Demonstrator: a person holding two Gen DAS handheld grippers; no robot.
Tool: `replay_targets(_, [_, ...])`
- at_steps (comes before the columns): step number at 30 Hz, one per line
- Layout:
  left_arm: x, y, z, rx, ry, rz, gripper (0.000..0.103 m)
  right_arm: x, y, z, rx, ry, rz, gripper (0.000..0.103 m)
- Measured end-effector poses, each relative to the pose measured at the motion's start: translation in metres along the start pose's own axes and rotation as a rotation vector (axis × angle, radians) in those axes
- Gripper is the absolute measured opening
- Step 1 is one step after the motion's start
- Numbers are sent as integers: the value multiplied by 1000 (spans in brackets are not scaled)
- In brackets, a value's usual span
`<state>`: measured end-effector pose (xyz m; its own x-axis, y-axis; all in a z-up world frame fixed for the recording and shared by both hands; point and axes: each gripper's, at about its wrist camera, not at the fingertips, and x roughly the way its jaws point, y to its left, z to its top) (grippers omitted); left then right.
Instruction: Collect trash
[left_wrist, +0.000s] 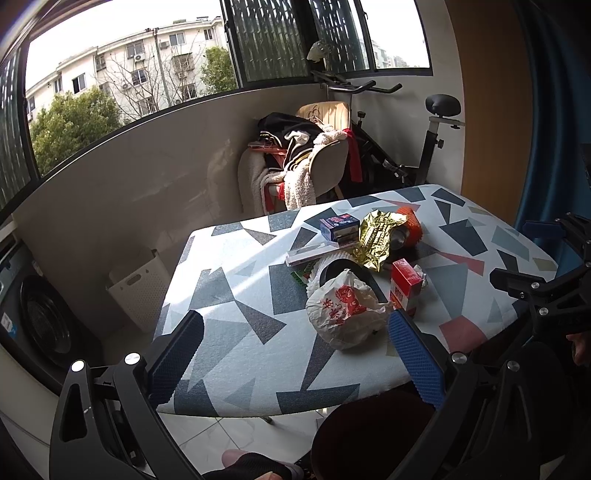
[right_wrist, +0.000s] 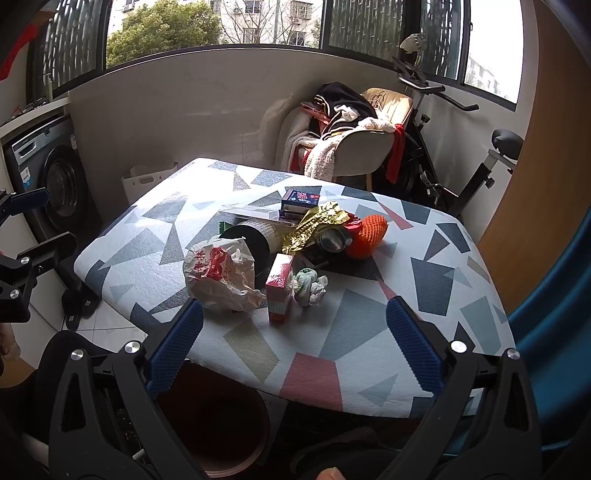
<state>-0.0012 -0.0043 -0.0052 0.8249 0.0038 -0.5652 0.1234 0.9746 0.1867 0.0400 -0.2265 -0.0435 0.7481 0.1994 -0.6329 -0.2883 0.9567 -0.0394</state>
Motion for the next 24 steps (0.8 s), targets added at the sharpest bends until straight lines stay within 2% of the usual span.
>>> replay_targets(24, [-1,-1,1,1,1,0,98,5,-1,-4,0,8,-1,98])
